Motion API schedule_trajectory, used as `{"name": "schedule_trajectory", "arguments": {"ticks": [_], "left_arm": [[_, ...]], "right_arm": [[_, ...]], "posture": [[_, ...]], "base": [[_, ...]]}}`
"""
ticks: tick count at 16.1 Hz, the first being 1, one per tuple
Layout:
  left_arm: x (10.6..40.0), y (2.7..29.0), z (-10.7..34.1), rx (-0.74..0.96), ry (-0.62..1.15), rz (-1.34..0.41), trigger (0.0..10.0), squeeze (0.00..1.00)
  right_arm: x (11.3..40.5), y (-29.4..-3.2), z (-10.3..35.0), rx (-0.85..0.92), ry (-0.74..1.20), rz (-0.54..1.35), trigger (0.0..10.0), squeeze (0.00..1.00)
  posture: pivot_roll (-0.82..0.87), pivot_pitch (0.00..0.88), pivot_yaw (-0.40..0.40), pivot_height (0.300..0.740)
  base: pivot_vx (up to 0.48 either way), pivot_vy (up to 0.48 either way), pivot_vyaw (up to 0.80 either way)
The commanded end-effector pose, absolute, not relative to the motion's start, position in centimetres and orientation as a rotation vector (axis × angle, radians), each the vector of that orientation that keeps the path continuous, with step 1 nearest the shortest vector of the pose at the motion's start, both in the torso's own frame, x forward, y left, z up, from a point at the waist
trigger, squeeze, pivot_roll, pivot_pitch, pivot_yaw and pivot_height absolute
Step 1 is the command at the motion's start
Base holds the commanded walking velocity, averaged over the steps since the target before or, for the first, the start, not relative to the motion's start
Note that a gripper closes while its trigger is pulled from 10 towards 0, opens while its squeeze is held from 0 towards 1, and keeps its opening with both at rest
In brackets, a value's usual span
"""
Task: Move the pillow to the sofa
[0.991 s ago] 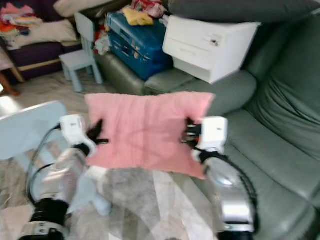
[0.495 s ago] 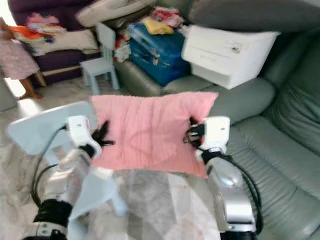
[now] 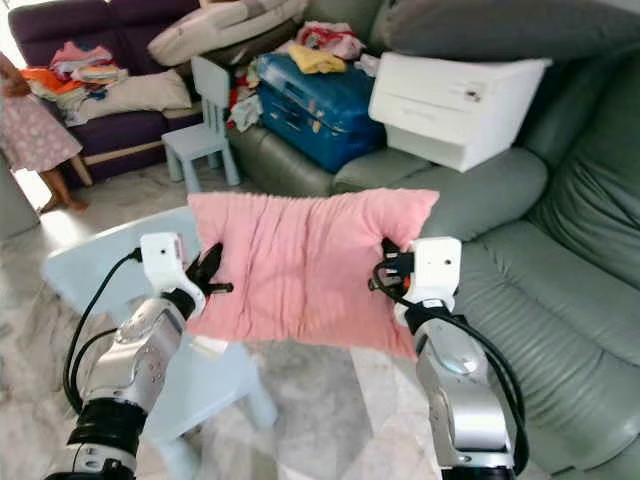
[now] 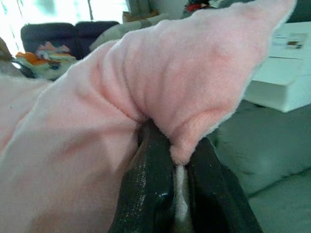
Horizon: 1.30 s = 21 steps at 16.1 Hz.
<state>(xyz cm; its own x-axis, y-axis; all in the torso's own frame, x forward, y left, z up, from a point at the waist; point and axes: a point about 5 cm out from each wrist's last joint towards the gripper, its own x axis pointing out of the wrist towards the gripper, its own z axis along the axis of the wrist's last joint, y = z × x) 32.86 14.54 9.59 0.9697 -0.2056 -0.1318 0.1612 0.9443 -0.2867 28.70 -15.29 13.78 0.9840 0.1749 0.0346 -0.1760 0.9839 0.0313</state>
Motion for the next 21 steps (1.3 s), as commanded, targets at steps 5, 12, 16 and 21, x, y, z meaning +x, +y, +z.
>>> {"name": "schedule_trajectory", "arguments": {"ticks": [5,12,16,21], "left_arm": [[33.5,14.0,10.9,-0.217,0.133,-0.29,10.0,0.0],[33.5,13.4,11.2,-0.259,0.126,-0.353,10.0,0.0],[33.2,13.1,11.0,-0.29,0.134,-0.379,10.0,0.0],[33.0,12.8,10.8,-0.289,0.142,-0.399,10.0,0.0]], "right_arm": [[28.9,-15.1,14.5,0.021,-0.06,0.178,10.0,0.0],[29.0,-15.2,14.6,0.018,-0.06,0.177,10.0,0.0],[29.0,-15.2,14.7,0.014,-0.062,0.181,10.0,0.0],[28.9,-15.2,14.6,0.016,-0.06,0.179,10.0,0.0]], "posture": [[-0.17,0.0,0.037,0.74],[-0.18,0.0,0.036,0.74],[-0.18,0.0,0.034,0.74],[-0.18,0.0,0.037,0.74]], "base": [[0.0,0.0,0.0],[0.0,0.0,-0.8],[0.17,0.0,-0.8],[0.414,0.0,-0.8]]}}
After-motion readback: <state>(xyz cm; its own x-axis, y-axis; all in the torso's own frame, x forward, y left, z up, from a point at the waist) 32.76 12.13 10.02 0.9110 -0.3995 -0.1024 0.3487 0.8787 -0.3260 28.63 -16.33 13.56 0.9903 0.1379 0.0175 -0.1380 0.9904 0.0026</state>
